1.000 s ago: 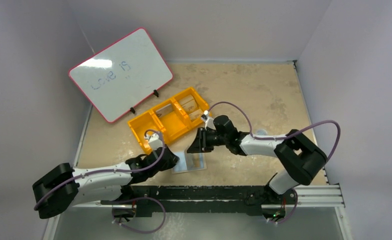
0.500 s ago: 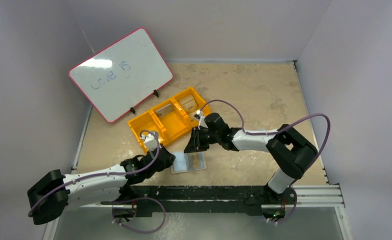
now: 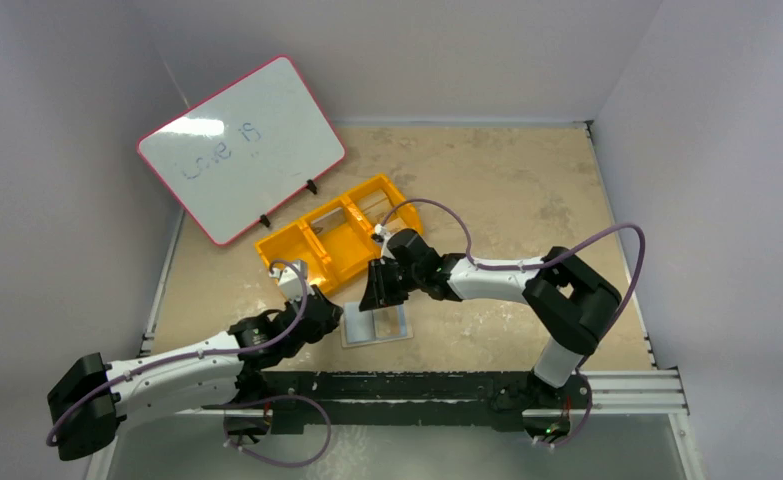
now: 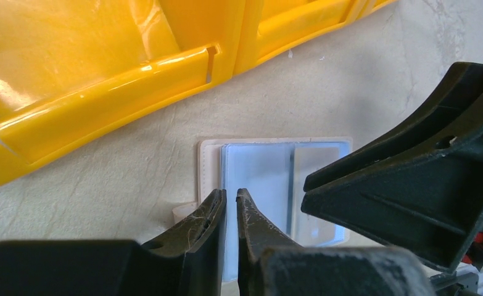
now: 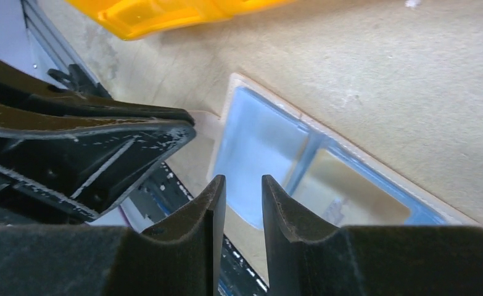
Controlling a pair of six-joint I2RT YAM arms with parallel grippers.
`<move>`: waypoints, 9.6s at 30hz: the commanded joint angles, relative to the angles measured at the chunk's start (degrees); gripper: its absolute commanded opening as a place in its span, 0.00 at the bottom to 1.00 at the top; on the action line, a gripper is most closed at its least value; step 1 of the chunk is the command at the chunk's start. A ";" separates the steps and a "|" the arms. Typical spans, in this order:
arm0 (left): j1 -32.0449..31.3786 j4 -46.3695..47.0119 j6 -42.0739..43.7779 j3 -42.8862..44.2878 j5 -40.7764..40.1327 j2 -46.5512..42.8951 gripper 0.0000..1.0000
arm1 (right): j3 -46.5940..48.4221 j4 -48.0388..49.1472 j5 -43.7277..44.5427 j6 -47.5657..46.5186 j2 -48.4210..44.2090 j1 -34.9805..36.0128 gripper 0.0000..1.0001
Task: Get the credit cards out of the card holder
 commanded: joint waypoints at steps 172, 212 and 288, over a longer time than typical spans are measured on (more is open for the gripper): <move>4.50 14.63 4.30 -2.66 3.45 14.36 0.00 | -10.18 19.54 25.30 -29.50 -6.34 12.72 0.63; 2.43 11.95 2.95 -2.00 1.19 12.62 0.00 | 2.44 -2.54 31.83 -20.17 -0.23 4.71 0.25; 2.45 10.80 2.60 -1.99 0.47 11.53 0.00 | 3.43 -10.67 45.45 -21.08 10.30 12.31 0.23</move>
